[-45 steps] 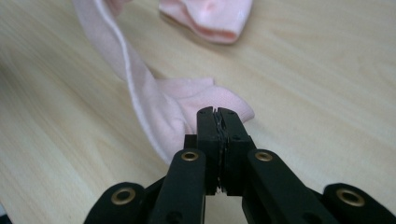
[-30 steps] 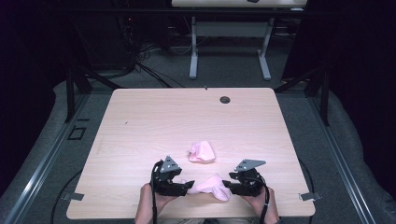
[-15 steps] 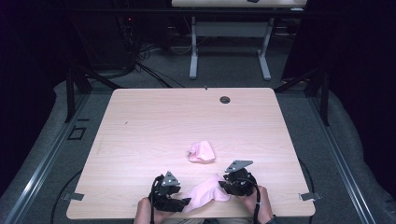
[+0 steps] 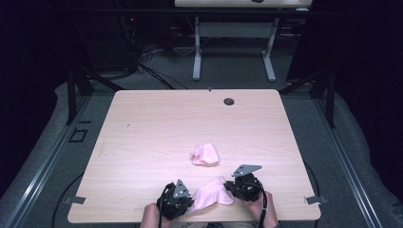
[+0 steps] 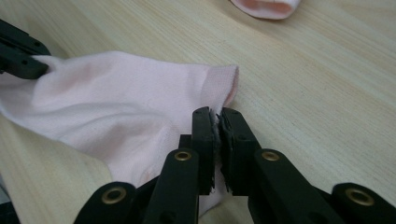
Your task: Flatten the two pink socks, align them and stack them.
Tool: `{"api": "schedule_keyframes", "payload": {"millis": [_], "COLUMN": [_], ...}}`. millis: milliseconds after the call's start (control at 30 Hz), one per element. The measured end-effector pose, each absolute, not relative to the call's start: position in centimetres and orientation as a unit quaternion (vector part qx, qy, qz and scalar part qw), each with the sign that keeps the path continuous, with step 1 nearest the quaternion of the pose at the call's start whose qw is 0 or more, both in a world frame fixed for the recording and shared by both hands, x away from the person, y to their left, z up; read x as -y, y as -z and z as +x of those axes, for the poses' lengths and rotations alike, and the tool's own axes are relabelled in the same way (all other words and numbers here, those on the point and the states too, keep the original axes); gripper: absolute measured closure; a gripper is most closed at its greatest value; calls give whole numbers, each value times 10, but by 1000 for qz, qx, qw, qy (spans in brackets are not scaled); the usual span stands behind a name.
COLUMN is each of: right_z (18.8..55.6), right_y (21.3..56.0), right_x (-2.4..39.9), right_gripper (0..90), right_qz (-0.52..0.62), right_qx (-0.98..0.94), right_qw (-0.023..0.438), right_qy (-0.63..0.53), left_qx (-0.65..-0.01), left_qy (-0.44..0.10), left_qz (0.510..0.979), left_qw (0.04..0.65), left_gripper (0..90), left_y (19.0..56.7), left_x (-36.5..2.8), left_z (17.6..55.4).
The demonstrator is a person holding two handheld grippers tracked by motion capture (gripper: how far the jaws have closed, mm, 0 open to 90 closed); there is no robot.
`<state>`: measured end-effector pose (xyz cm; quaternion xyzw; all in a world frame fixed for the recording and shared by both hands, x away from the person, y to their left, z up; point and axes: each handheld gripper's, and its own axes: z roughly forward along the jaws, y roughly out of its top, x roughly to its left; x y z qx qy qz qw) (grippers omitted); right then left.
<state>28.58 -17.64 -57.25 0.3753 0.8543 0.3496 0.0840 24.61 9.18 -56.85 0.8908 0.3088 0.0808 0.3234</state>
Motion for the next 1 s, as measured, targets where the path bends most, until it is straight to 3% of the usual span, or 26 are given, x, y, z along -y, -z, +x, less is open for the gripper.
{"api": "schedule_keyframes", "payload": {"millis": [467,500,567,600,633,667,700,733,800,833,933,1000], "right_z": [269,270,270,271,271,272,273,273,278,278,288,293], "right_y": [557,560,564,566,568,567,565,565,563,563,566,570], "right_x": [187,186,185,186,187,194,198,198,216,216,239,249], "right_gripper": [825,809,764,717,663,515,461,461,312,312,162,133], "right_qz": [398,400,399,400,400,401,405,405,413,413,441,451], "right_qx": [-844,-846,-848,-850,-848,-838,-832,-832,-811,-811,-790,-786], "right_qw": [82,78,79,75,71,74,77,77,101,101,135,141], "right_qy": [-350,-344,-339,-334,-340,-362,-372,-372,-401,-401,-404,-399], "left_qx": [-313,-313,-321,-325,-330,-336,-335,-335,-337,-337,-340,-341], "left_qy": [-50,-50,-52,-52,-52,-57,-62,-62,-76,-76,-79,-80], "left_qz": [890,890,890,889,885,879,878,878,871,871,869,872], "left_qw": [328,328,320,319,324,333,336,336,348,348,350,343], "left_gripper": [854,836,710,710,648,548,523,491,472,461,449,446], "left_y": [559,559,563,563,562,556,551,551,535,535,518,514], "left_x": [-101,-101,-101,-102,-102,-104,-105,-105,-104,-104,-97,-92], "left_z": [290,290,294,296,297,300,303,303,315,315,341,356]}}
